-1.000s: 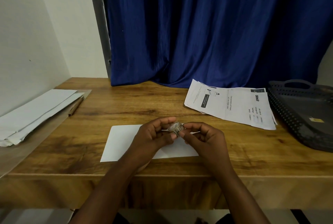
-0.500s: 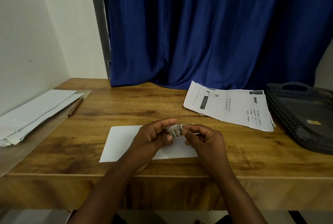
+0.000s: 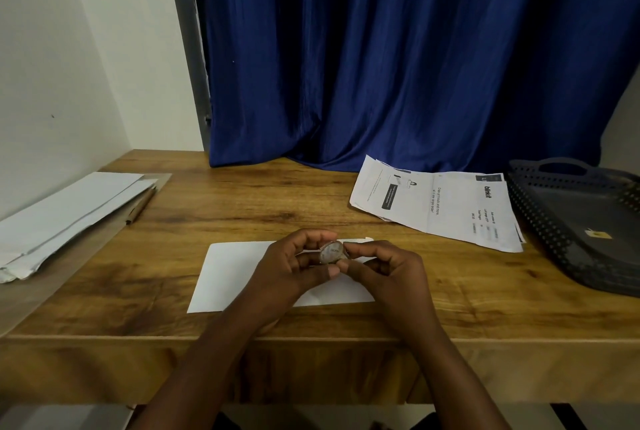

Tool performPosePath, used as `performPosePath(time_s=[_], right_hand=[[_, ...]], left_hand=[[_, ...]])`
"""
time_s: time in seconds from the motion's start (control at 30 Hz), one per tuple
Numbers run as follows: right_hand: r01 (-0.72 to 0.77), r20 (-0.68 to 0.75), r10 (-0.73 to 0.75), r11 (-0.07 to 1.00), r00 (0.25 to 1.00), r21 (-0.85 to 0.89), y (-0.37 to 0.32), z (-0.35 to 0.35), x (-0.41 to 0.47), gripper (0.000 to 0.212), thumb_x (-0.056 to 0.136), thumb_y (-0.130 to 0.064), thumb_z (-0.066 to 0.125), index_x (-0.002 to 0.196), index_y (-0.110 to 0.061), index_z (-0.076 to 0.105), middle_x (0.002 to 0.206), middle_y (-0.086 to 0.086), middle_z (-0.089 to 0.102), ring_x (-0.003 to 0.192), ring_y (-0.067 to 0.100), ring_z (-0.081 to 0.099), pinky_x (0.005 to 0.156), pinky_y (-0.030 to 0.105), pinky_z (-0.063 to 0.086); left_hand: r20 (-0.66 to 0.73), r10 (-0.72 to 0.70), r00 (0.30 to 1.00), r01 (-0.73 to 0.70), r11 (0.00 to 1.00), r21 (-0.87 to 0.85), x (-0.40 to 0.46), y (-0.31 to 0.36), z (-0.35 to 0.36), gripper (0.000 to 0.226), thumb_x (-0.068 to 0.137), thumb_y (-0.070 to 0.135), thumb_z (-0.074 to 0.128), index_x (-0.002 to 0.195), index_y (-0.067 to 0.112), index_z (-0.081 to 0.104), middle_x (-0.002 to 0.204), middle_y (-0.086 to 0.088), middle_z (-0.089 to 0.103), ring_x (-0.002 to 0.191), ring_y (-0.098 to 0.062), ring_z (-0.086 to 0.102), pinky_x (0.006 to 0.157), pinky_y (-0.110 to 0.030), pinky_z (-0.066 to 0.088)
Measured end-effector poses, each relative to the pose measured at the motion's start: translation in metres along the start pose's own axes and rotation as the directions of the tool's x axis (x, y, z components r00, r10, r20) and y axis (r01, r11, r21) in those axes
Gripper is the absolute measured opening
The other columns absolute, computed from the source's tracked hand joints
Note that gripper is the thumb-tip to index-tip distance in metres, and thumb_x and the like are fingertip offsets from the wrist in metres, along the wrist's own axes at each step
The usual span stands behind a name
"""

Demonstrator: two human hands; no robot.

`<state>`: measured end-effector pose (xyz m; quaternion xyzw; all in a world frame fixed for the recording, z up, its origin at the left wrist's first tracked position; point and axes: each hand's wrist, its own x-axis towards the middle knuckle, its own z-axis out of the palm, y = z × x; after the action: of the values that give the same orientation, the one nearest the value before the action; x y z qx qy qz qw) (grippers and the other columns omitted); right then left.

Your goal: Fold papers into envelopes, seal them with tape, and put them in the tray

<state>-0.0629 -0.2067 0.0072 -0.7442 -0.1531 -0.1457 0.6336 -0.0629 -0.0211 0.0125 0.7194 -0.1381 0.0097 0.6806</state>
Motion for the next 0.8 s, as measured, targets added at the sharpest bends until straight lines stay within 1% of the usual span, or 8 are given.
performPosePath(time_s=[0.1,0.27,0.37,0.47,0.57,0.7,0.73,0.8], right_hand=[[-0.005,0.004,0.005,0.999,1.0,0.037,0.0005,-0.0006,0.0008,0.021,0.08,-0.008,0.08,0.097,-0.021,0.081,0.095,-0.005,0.077,0.074,0.011,0.071,0.066,0.021,0.055],[-0.032,-0.032,0.034,0.998,0.999,0.05,0.001,-0.0024,0.0017,0.01,0.082,-0.008,0.078,0.084,-0.017,0.081,0.077,-0.001,0.075,0.061,0.01,0.068,0.06,0.018,0.051],[-0.054,-0.033,0.056,0.997,0.998,0.05,0.0011,-0.0024,0.0019,0.011,0.082,-0.007,0.078,0.087,-0.017,0.08,0.081,-0.002,0.077,0.062,0.01,0.069,0.062,0.019,0.053],[-0.074,-0.022,0.075,0.996,0.997,0.051,-0.0007,-0.0021,0.0021,0.022,0.083,-0.01,0.079,0.098,-0.026,0.076,0.086,-0.003,0.078,0.066,0.013,0.071,0.065,0.022,0.056],[-0.036,0.057,0.037,0.999,0.998,-0.019,-0.0025,-0.0008,0.0016,0.032,0.086,-0.014,0.076,0.107,-0.037,0.072,0.092,-0.01,0.077,0.071,0.012,0.072,0.069,0.024,0.058],[-0.025,0.068,0.029,0.998,0.997,-0.057,-0.0041,0.0012,0.0001,0.025,0.086,-0.019,0.076,0.105,-0.034,0.076,0.102,-0.022,0.074,0.086,0.007,0.072,0.078,0.03,0.059],[-0.027,0.071,0.03,0.999,0.997,-0.047,-0.0047,0.0012,-0.0001,0.023,0.087,-0.018,0.075,0.102,-0.036,0.077,0.1,-0.023,0.074,0.084,0.007,0.072,0.076,0.028,0.058],[-0.016,0.066,0.019,0.999,0.998,-0.036,-0.0054,0.0007,-0.0001,0.023,0.089,-0.016,0.072,0.099,-0.036,0.076,0.093,-0.021,0.074,0.076,0.006,0.07,0.069,0.019,0.054]], left_hand=[[-0.007,0.01,1.0,-0.01,1.0,-0.002,-0.0001,-0.0001,-0.0006,0.046,0.083,0.001,0.076,0.124,0.02,0.066,0.119,0.003,0.073,0.113,-0.016,0.069,0.09,-0.026,0.056],[0.048,0.014,0.999,-0.011,0.998,-0.062,-0.0009,-0.0009,-0.0013,0.052,0.09,-0.01,0.064,0.134,0.018,0.058,0.125,-0.003,0.071,0.118,-0.02,0.067,0.094,-0.031,0.057],[0.073,0.022,0.997,-0.016,0.997,-0.076,-0.0009,-0.0018,-0.0015,0.055,0.093,-0.014,0.057,0.138,0.017,0.055,0.128,-0.003,0.07,0.122,-0.02,0.065,0.093,-0.029,0.056],[0.087,0.034,0.996,-0.027,0.997,-0.078,-0.001,-0.0021,-0.0019,0.056,0.095,-0.014,0.054,0.141,0.017,0.052,0.132,-0.003,0.068,0.127,-0.02,0.062,0.098,-0.031,0.054],[0.108,0.036,0.994,-0.027,0.997,-0.078,-0.0009,-0.0021,-0.0029,0.059,0.093,-0.011,0.059,0.144,0.018,0.048,0.137,0.0,0.065,0.13,-0.018,0.059,0.106,-0.036,0.049],[0.086,0.005,0.996,0.0,0.998,-0.067,-0.0009,-0.0015,-0.0021,0.066,0.084,-0.004,0.074,0.141,0.02,0.053,0.139,0.002,0.063,0.124,-0.017,0.063,0.1,-0.032,0.053],[0.059,0.003,0.998,0.001,0.998,-0.058,-0.0007,-0.0015,-0.0019,0.064,0.083,-0.003,0.075,0.138,0.021,0.056,0.137,0.002,0.064,0.122,-0.017,0.065,0.097,-0.031,0.055],[0.006,0.002,1.0,-0.002,0.999,-0.043,0.0003,-0.0029,-0.0024,0.057,0.083,0.0,0.076,0.133,0.024,0.06,0.132,0.001,0.066,0.118,-0.018,0.067,0.096,-0.032,0.056]])
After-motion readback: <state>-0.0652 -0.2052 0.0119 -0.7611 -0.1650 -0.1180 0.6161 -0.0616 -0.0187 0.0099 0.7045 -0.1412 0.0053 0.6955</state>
